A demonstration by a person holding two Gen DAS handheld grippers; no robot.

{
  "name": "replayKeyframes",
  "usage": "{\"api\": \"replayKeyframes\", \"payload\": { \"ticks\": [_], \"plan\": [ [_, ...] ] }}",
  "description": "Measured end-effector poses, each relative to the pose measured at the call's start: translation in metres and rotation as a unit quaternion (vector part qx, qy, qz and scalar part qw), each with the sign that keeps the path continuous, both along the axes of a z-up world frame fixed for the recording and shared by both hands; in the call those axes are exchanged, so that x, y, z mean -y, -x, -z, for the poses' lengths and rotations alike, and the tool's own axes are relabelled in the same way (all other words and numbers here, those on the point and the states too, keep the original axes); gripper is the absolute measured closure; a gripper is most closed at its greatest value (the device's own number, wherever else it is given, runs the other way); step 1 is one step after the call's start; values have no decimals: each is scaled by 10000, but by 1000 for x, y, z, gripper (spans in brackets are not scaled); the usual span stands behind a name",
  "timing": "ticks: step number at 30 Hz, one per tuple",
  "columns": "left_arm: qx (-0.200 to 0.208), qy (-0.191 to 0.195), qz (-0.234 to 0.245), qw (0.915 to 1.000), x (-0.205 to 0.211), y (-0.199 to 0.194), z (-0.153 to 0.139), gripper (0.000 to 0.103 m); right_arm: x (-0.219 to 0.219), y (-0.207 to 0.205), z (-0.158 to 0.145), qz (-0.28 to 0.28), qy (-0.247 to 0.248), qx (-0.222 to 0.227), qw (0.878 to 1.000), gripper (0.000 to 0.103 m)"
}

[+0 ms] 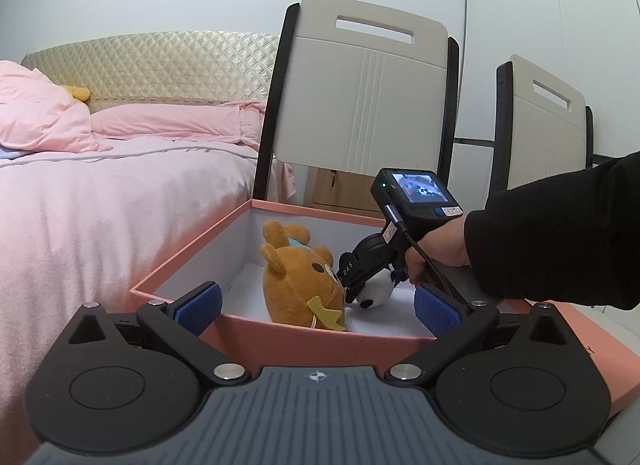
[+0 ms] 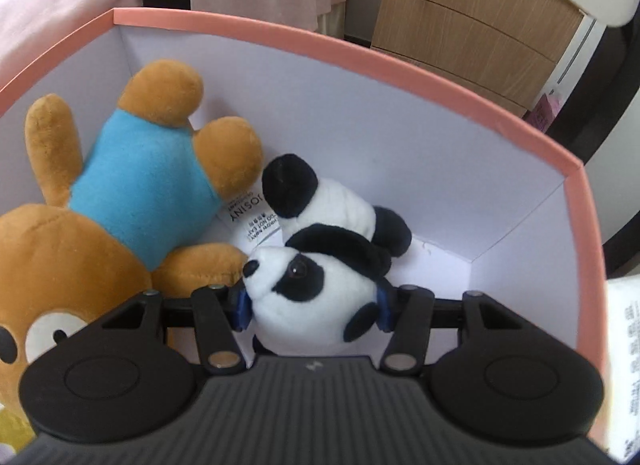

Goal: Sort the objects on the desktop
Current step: 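Carry the panda into the pink box and open the right gripper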

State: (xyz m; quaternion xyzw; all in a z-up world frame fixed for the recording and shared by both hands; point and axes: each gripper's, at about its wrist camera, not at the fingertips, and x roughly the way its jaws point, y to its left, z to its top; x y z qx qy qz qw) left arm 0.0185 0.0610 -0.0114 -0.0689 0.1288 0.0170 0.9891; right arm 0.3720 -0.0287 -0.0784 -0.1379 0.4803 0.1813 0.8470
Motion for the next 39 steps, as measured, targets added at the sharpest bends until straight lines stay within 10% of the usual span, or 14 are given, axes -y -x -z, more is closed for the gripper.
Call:
{"api": "replayKeyframes", "payload": {
  "ticks": [11, 21, 28, 39],
  "plan": [
    [44, -96, -41, 9999, 3, 1, 0, 0, 24, 35, -65, 243, -793, 426, 9956, 1],
    [117, -239, -17, 9996, 11, 4, -1, 0, 97, 151, -139, 460, -1651, 1449, 9745, 0],
    [198, -422, 17, 9989, 21, 8, -1, 0, 142, 242, -130, 539, -1825, 2736, 9428, 0],
    [202, -415, -48, 9989, 27, 11, 0, 0, 188, 289, -84, 1263, -2590, 2852, 9141, 0]
  ]
}}
